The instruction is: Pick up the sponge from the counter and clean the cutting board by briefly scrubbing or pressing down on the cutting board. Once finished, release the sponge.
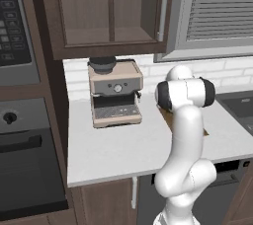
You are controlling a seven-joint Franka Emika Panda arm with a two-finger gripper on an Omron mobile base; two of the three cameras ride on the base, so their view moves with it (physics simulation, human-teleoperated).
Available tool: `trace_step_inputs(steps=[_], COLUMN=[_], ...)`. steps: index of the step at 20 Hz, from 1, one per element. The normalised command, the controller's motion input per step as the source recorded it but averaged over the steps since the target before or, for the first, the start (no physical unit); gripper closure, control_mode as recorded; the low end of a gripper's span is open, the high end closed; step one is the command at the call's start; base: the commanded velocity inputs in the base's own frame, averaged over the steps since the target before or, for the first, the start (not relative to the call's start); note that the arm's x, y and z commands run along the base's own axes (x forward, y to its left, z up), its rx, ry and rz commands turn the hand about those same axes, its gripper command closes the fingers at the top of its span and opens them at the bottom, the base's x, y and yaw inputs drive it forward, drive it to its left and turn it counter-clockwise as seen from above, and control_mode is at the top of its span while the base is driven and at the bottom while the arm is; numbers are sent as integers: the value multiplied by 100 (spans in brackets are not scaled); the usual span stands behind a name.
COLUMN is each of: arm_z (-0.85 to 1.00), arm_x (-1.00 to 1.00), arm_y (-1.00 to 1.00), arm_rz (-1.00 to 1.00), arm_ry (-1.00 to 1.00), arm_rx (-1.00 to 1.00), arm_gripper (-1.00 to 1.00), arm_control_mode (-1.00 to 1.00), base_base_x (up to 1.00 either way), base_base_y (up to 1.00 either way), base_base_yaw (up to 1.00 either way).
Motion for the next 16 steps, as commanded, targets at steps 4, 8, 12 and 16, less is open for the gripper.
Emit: trace_step_inputs(steps=[4, 8, 12, 16], arm_z=[-2, -15, -29, -38], arm_x=[30, -37, -63, -62], arm_y=[-22, -13, 0, 0], arm_rz=[0, 2, 0, 0], arm_ry=[-3, -19, -5, 0], arm_rx=[0, 0, 0, 0], arm_gripper=[100, 100, 100, 100], arm_control_mode=[-100, -100, -100, -100], base_base_x=[0, 0, 0, 0], base_base_y=[0, 0, 0, 0], base_base_yaw=[0, 0, 0, 0])
